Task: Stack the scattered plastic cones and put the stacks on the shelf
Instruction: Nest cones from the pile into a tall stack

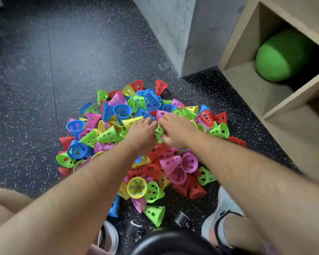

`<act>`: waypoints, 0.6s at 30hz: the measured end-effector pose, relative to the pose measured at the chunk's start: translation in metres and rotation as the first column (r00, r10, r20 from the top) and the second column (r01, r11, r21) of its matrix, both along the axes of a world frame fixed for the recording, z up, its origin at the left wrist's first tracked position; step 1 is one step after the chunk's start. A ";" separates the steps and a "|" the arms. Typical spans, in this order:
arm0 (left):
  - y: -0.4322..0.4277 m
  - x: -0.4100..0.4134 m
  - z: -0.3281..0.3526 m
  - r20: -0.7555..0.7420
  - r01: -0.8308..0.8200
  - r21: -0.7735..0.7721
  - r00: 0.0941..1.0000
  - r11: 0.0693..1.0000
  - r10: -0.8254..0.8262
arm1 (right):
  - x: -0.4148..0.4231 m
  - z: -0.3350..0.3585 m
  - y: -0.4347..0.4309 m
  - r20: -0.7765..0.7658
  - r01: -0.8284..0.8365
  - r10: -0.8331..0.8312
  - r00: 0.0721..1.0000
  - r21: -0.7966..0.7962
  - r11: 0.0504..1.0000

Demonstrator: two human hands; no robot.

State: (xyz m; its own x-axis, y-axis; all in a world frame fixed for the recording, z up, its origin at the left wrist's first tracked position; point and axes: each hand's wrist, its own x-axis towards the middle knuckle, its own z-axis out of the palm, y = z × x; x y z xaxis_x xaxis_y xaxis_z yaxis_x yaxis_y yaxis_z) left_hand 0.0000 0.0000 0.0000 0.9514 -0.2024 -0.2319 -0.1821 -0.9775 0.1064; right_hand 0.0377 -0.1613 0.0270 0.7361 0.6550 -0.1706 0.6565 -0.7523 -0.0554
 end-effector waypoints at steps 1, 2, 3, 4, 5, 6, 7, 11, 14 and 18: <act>-0.003 0.003 -0.002 -0.015 0.000 0.019 1.000 1.000 0.000 | 0.013 0.004 0.000 0.004 -0.062 0.062 0.998 -0.018 0.998; -0.006 0.006 -0.004 -0.008 -0.018 0.013 1.000 1.000 0.018 | 0.022 0.010 0.000 0.009 -0.109 0.109 0.994 -0.056 0.992; -0.008 0.009 -0.008 -0.003 -0.026 0.016 1.000 1.000 0.026 | 0.032 0.016 -0.002 -0.001 -0.128 0.129 0.992 -0.070 0.989; -0.012 0.012 -0.010 -0.001 -0.035 0.007 0.999 0.999 0.035 | 0.041 0.021 -0.004 -0.001 -0.126 0.126 0.992 -0.080 0.989; -0.013 0.016 -0.013 0.006 -0.053 -0.007 0.999 0.999 0.053 | 0.047 0.022 -0.005 -0.007 -0.123 0.123 0.992 -0.072 0.990; -0.014 0.019 -0.014 0.016 -0.075 -0.029 0.997 0.997 0.076 | 0.047 0.019 -0.006 -0.010 -0.120 0.119 0.993 -0.060 0.991; -0.014 0.021 -0.015 0.031 -0.096 -0.060 0.995 0.994 0.098 | 0.045 0.017 -0.006 -0.017 -0.107 0.106 0.994 -0.056 0.993; -0.008 0.018 -0.019 0.057 -0.211 -0.269 0.971 0.940 0.234 | 0.037 0.000 0.008 -0.150 0.033 -0.022 0.988 0.070 0.997; 0.001 0.015 -0.011 0.015 -0.322 -0.416 0.933 0.850 0.360 | 0.030 -0.006 0.017 -0.247 0.134 -0.088 0.965 0.176 0.975; 0.011 0.003 0.001 0.024 -0.367 -0.554 0.890 0.748 0.455 | 0.025 -0.003 0.022 -0.301 0.240 -0.165 0.939 0.235 0.942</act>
State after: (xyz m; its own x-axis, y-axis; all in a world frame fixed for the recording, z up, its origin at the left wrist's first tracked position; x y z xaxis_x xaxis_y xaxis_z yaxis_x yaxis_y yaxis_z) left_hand 0.0029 0.0111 0.0013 0.9839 0.1694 -0.0578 0.1679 -0.7621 0.6253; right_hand 0.0624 -0.1392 0.0238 0.8072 0.5457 -0.2251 0.4224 -0.8003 -0.4256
